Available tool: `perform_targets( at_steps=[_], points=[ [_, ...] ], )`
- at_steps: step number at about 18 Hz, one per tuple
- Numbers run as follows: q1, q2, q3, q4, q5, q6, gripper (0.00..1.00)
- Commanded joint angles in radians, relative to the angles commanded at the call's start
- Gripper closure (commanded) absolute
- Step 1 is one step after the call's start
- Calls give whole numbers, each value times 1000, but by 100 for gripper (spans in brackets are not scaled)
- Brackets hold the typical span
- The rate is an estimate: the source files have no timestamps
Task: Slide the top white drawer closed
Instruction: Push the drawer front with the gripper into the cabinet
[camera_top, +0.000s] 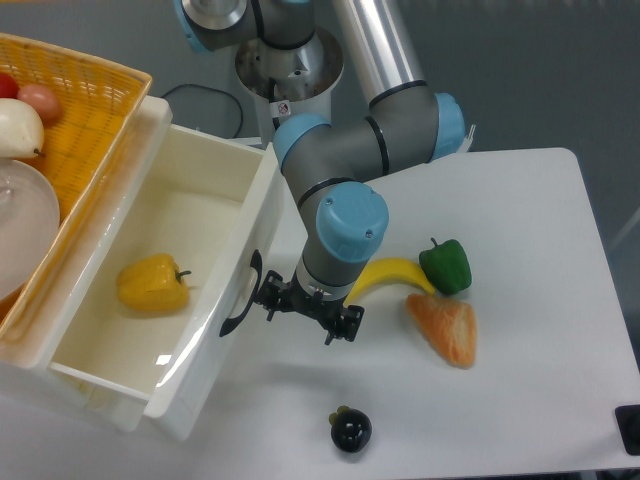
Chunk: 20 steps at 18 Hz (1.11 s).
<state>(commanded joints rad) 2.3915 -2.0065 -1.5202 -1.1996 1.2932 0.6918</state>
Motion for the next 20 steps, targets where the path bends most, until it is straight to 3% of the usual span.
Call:
perform_targets(
  at_steps=[20],
  points=[
    [-54,38,-12,-35,-20,-31,0]
  ],
)
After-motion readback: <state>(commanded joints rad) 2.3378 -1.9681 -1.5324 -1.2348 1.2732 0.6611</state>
